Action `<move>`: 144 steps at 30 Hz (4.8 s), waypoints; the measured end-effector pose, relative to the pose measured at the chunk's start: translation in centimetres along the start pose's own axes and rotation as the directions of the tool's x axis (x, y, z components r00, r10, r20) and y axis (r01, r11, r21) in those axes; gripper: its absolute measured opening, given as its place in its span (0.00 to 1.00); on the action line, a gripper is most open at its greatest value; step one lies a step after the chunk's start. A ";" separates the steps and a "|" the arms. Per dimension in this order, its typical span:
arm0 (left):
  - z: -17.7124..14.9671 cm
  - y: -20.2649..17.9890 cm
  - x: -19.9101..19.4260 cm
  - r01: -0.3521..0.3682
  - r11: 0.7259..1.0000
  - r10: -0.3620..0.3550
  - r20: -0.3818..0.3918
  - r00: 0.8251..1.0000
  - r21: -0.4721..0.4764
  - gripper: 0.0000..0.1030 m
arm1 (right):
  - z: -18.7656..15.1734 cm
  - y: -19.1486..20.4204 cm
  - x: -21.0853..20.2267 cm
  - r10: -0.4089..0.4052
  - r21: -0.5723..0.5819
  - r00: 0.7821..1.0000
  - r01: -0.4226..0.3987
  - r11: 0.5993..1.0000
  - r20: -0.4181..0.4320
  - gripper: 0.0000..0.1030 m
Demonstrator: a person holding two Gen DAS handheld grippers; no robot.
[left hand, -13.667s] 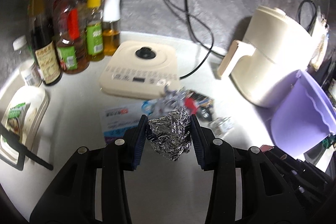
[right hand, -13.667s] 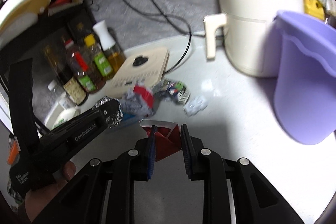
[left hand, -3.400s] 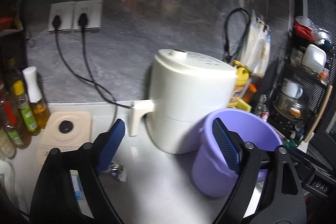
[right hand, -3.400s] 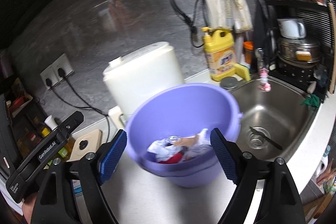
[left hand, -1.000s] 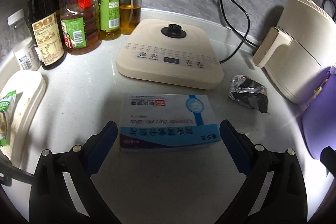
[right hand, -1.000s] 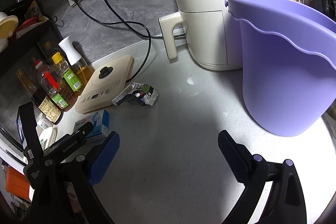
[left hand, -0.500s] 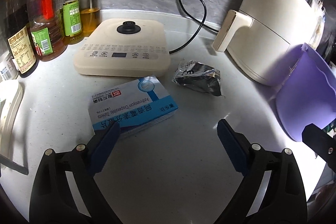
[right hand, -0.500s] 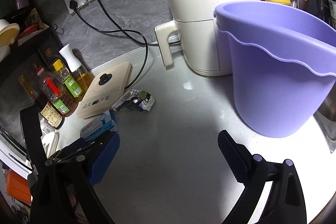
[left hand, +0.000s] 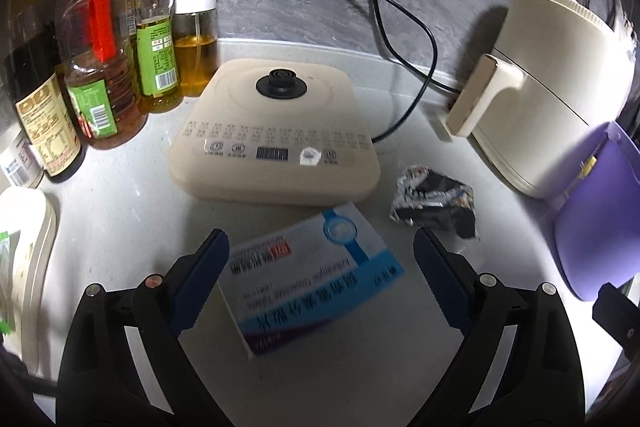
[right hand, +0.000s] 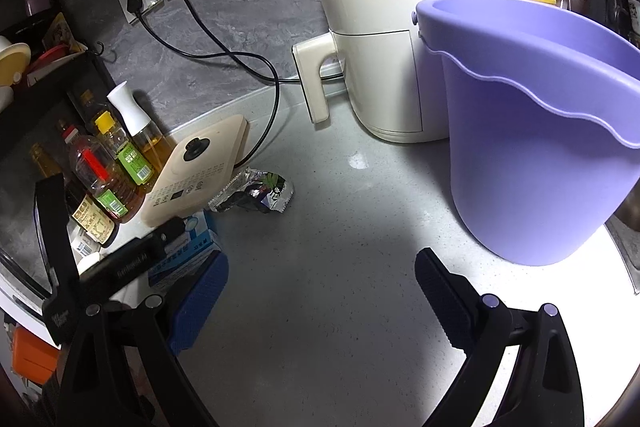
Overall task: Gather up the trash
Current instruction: 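Lower the left tool around the blue-and-white medicine box, then close the left tool on the medicine box and lift it, then grasp the crumpled foil packet with the right tool, then carry the medicine box and foil packet in both tools over the lilac bucket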
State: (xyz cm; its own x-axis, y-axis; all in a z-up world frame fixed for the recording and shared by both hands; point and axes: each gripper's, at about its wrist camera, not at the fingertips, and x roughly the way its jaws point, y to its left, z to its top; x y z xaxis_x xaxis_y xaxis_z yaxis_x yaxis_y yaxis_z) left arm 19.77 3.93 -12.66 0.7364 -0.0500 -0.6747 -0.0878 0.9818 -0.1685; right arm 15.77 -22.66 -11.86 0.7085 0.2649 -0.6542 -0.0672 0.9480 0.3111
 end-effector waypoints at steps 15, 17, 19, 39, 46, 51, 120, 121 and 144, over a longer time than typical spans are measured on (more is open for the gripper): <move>1.3 -0.8 3.6 0.046 0.998 -0.048 -0.073 0.996 -0.033 0.90 | 2.2 0.2 1.9 -0.029 -0.016 1.000 0.029 0.999 -0.008 0.90; 1.2 -0.7 3.5 0.058 0.997 -0.062 -0.075 0.995 -0.049 0.90 | 2.4 0.6 1.9 -0.029 -0.024 1.000 0.028 0.999 -0.008 0.90; 1.2 -0.6 3.4 0.069 0.996 -0.073 -0.079 0.994 -0.058 0.90 | 2.5 1.1 1.9 -0.028 -0.037 1.000 0.028 0.999 -0.008 0.90; -3.8 -3.2 0.4 0.040 0.999 -0.036 -0.148 0.988 0.025 0.68 | 1.0 0.5 -2.6 -0.030 -0.044 0.999 0.032 0.999 0.039 0.90; -3.9 -3.8 -1.6 0.003 0.999 0.000 -0.084 0.996 0.038 0.63 | 0.2 0.2 -3.3 -0.025 -0.043 0.999 0.027 0.999 0.040 0.90; -3.0 -4.0 -3.5 0.000 0.999 0.000 -0.027 1.000 0.034 0.63 | 0.1 0.3 -3.7 -0.016 -0.044 0.999 0.018 0.999 0.046 0.90; 4.8 -0.4 -2.8 -0.067 0.990 0.083 0.130 0.988 -0.124 0.63 | 5.9 5.7 6.7 0.058 -0.129 0.998 -0.059 0.990 -0.012 0.03; 4.9 -0.9 -3.5 -0.061 0.991 0.078 0.141 0.987 -0.117 0.63 | 6.1 5.6 5.9 0.062 -0.126 0.998 -0.062 0.990 0.002 0.03; 7.8 -12.2 -14.1 0.057 0.996 -0.074 0.318 0.945 0.062 0.63 | 10.6 -0.7 -11.0 0.023 -0.034 0.958 -0.014 0.999 0.286 0.04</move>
State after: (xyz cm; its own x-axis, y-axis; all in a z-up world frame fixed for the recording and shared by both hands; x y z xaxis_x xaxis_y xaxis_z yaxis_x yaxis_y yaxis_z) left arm 15.70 -5.94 4.51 0.9157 -0.0617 -0.3972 -0.0039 0.9867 -0.1623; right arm 15.45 -28.11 2.38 0.8779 0.2252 -0.4225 -0.1009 0.9497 0.2965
